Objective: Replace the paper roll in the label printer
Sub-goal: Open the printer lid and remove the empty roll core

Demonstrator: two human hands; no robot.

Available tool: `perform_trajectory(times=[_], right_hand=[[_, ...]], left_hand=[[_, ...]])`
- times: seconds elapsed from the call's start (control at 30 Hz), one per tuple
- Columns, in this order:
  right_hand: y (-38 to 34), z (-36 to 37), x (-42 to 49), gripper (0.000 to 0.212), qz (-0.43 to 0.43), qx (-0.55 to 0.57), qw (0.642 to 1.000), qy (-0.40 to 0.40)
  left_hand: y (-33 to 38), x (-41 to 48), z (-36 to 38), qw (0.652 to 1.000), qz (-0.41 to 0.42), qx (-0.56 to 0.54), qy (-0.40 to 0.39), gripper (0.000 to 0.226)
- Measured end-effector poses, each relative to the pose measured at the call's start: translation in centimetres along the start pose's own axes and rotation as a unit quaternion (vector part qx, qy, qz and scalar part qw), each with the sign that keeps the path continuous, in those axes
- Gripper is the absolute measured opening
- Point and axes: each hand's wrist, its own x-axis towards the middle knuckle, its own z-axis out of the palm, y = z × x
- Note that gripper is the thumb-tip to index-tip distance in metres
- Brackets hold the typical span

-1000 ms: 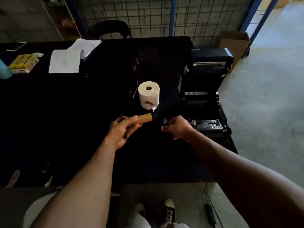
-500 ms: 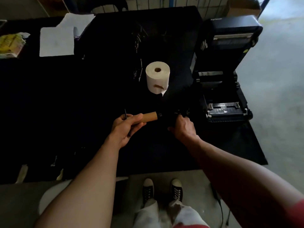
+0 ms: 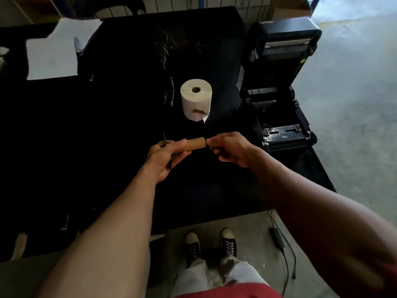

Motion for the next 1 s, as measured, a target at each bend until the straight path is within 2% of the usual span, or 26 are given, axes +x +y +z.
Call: perform_trajectory(times=[0.2, 0.27, 0.43, 0.47, 0.53, 0.63, 0.7, 0.77, 0.83, 0.9, 1.0], right_hand=[[-1.1, 0.6, 0.2, 0.003, -0.041, 0.155, 0.983, 0.086], [-1.9, 0.8, 0.5, 0.006, -0.052, 0.222, 0.965, 0.130], [-3.1, -0.5, 1.7, 0.010, -0.076, 0.319, 0.909, 0.258], [-3.1, -0.6, 2.0, 0.012, -0.081, 0.304, 0.906, 0.283], [-2.9, -0.6, 2.5, 0.016, -0.079, 0.223, 0.925, 0.297], [-1.8, 0.3, 2.6, 0.017, -0.052, 0.105, 0.973, 0.199], [-0.8, 1.0, 2.4, 0.019, -0.033, -0.001, 0.992, 0.122], [0.4, 1.4, 2.8, 0.010, -0.026, -0.107, 0.991, 0.080], [1.2, 1.7, 3.6, 0.008, -0.034, -0.175, 0.982, 0.068], [1.6, 2.0, 4.3, 0.010, -0.038, -0.197, 0.976, 0.084], [1.9, 2.4, 5.0, 0.006, -0.029, -0.194, 0.977, 0.088]], left_hand=[[0.6, 0.4, 1.7, 0.998, 0.023, -0.055, -0.001, 0.044], [0.7, 0.5, 1.6, 0.997, 0.039, -0.070, 0.023, 0.040], [0.9, 0.6, -0.1, 0.997, 0.009, -0.068, 0.043, 0.017], [0.9, 0.7, -0.4, 0.996, 0.014, -0.070, 0.060, 0.016], [1.0, 0.6, -0.6, 0.992, 0.027, -0.074, 0.095, 0.013], [1.0, 0.7, -1.1, 0.991, 0.030, -0.073, 0.110, 0.014], [0.7, 1.0, -1.7, 0.993, 0.030, -0.055, 0.103, 0.013], [0.2, 1.3, -2.3, 0.994, 0.025, -0.040, 0.097, 0.018], [-0.1, 1.4, -2.8, 0.995, 0.018, -0.030, 0.097, 0.036], [-0.4, 1.4, -3.2, 0.995, 0.012, -0.026, 0.097, 0.041], [-0.7, 1.0, -3.9, 0.996, 0.007, -0.009, 0.092, 0.036]])
